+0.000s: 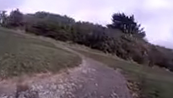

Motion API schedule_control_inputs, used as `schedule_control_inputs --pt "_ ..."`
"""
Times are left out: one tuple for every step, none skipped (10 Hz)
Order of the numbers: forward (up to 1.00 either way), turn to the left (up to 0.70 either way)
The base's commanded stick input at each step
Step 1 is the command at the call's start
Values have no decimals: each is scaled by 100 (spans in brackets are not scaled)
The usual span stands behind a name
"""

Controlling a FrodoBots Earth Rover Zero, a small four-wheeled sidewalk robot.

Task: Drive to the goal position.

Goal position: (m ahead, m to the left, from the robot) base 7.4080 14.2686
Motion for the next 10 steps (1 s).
schedule_control_inputs --pt "0 0" --pt "0 -1" --pt "0 -8" --pt "0 -15" --pt "0 -70" --pt "0 -70" --pt "0 0" --pt "0 0" --pt "0 0" --pt "0 0"
